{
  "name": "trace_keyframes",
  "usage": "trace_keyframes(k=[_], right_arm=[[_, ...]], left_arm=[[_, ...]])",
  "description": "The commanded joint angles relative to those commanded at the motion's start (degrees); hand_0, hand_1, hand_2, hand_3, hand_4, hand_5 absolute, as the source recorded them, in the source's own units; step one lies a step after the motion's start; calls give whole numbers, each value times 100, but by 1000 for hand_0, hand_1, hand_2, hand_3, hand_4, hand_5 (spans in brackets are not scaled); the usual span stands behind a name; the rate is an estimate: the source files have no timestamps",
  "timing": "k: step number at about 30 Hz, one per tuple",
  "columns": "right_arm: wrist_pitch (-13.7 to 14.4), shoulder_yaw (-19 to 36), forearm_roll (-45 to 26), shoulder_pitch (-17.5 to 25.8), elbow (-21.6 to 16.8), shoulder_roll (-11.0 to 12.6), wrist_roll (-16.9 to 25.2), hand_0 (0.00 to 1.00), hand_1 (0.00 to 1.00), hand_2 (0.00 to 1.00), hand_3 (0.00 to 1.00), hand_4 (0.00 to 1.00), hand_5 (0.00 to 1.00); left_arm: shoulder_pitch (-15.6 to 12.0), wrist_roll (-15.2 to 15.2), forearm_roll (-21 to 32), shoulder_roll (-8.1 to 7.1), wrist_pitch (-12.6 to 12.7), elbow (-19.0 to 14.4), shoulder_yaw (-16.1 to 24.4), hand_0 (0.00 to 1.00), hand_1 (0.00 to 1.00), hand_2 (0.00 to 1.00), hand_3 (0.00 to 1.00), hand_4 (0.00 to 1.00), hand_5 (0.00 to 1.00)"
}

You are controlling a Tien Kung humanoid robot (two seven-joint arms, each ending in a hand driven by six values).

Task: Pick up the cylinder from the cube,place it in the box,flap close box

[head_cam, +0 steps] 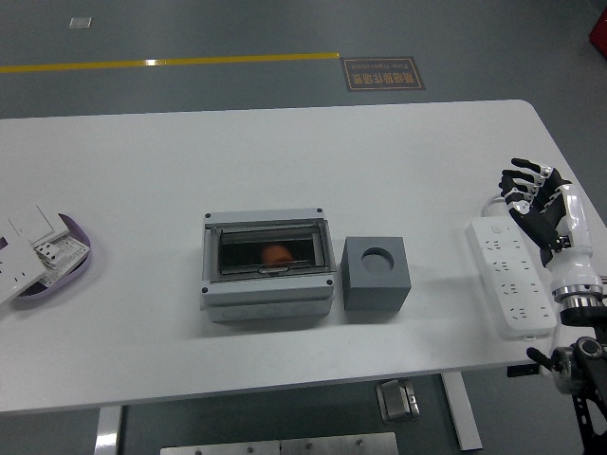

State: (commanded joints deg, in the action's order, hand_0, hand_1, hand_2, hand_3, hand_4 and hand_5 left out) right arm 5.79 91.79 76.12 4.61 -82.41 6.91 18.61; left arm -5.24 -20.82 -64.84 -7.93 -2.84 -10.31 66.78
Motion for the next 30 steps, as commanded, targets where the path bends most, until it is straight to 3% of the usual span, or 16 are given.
trace_keyframes(k=[18,24,30], right_arm=[[57,20,46,-84,2,-118,-36,566,559,613,655,703,277],[72,-102,244,-74,-25,9,-76,566,558,613,655,697,275],[38,-202,-107,-83,7,11,57,554,549,611,655,697,283]], left_arm=[[-3,13,75,-23,11,0,-49,622,626,590,645,683,202],[1,11,70,-8,14,0,-28,624,627,591,647,689,209],[-14,4,112,34,26,0,-26,625,628,595,649,696,217]])
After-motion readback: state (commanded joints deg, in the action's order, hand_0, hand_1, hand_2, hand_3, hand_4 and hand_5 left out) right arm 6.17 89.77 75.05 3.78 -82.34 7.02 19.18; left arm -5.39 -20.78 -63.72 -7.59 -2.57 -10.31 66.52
